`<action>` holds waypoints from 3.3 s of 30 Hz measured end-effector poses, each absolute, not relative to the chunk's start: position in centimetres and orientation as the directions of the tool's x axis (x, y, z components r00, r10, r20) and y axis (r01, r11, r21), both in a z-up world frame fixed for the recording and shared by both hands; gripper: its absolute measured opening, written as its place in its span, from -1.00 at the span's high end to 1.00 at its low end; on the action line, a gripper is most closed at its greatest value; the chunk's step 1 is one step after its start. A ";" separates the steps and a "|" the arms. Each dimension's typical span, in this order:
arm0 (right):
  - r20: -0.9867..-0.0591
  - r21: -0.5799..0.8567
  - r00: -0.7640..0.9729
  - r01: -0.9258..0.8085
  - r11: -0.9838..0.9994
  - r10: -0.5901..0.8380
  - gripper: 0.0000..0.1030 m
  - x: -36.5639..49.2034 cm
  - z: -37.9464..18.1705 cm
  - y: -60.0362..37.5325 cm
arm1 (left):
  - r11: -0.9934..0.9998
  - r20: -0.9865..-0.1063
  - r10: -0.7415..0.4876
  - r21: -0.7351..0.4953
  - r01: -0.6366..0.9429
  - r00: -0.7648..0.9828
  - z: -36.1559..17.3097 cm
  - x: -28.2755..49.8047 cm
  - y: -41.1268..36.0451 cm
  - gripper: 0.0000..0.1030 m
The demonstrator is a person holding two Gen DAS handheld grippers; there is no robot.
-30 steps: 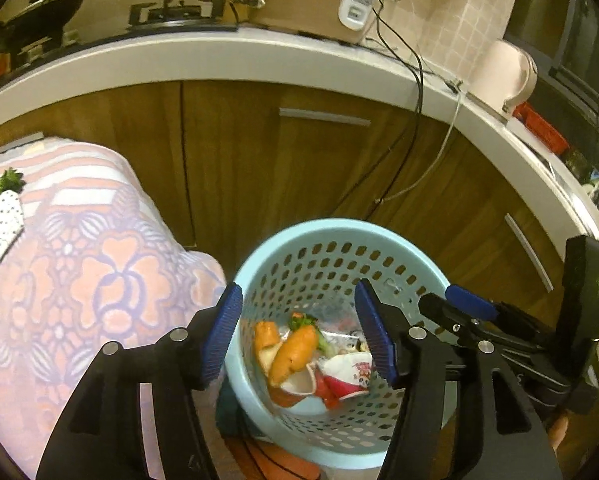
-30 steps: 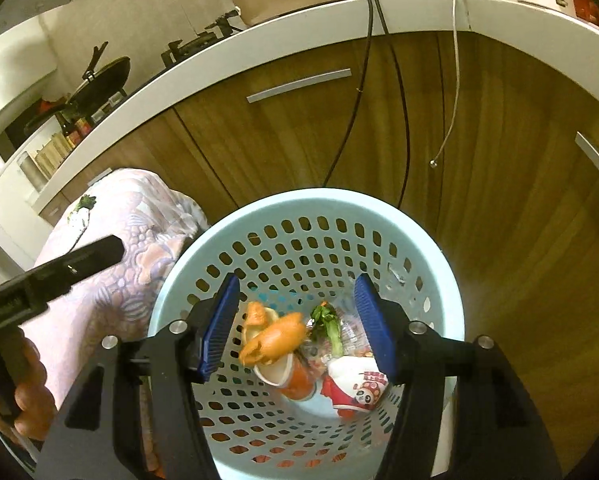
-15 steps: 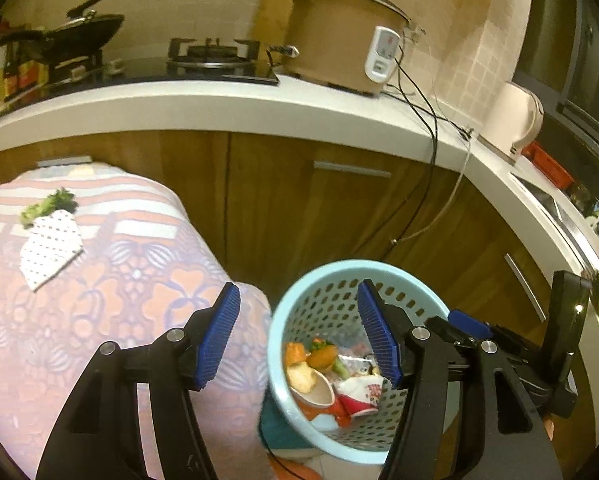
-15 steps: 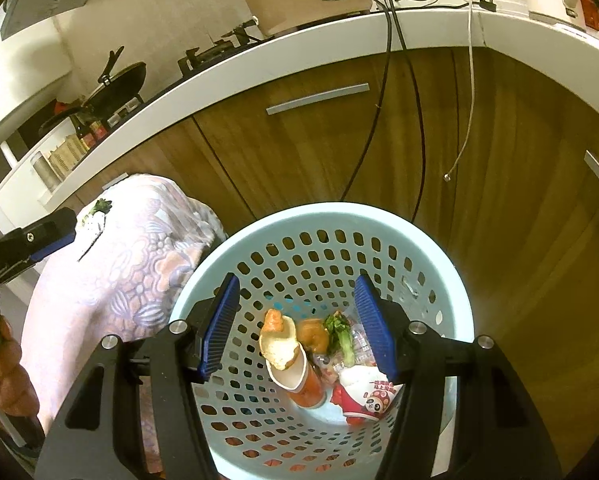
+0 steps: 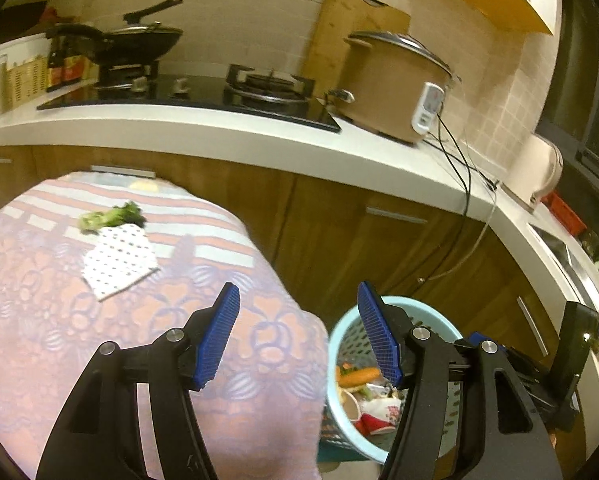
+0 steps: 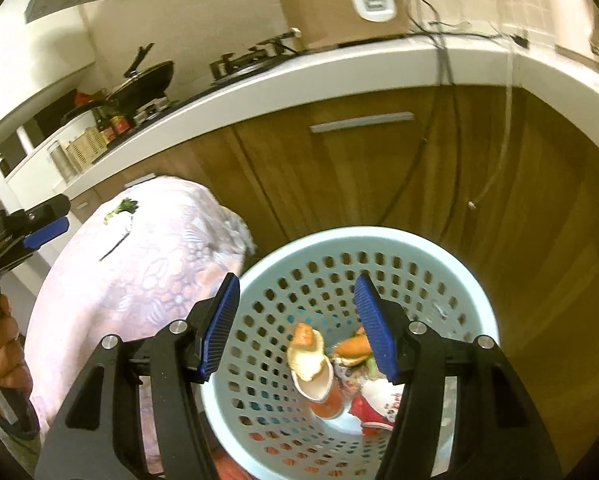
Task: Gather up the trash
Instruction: 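Move both tools to the table and grasp the heart-print napkin with the left tool, then grasp the second bok choy with the right tool while the left tool holds the napkin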
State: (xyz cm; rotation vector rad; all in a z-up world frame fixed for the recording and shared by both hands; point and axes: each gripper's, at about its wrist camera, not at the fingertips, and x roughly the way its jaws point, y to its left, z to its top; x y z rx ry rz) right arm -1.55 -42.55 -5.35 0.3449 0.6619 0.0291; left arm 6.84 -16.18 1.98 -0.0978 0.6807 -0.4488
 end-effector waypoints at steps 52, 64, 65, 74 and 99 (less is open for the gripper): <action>-0.647 0.381 0.661 -0.151 0.912 0.380 0.33 13.6 -7.1 -22.6 | 0.971 -0.757 -0.154 0.004 0.241 0.634 -6.6 21.3 -6.3 0.58; -0.650 0.277 0.663 -0.249 0.928 0.372 0.33 15.0 -3.9 -20.1 | 0.969 -0.685 -0.248 -0.163 0.188 0.685 -2.9 17.1 -1.7 0.91; -0.648 0.265 0.666 -0.259 0.929 0.370 0.33 15.4 -3.5 -19.8 | 0.970 -0.679 -0.243 -0.171 0.172 0.693 -2.6 16.4 -1.1 0.91; -0.649 0.181 0.649 -0.376 0.909 0.397 0.33 23.1 -1.9 -15.0 | 0.975 -0.601 -0.081 -0.215 -0.063 0.796 -1.8 14.2 6.7 0.91; -0.706 0.049 0.567 -0.558 0.828 0.424 -0.05 24.0 -1.9 -10.7 | 0.952 -0.602 -0.068 -0.279 -0.129 0.796 -4.4 15.0 9.5 0.90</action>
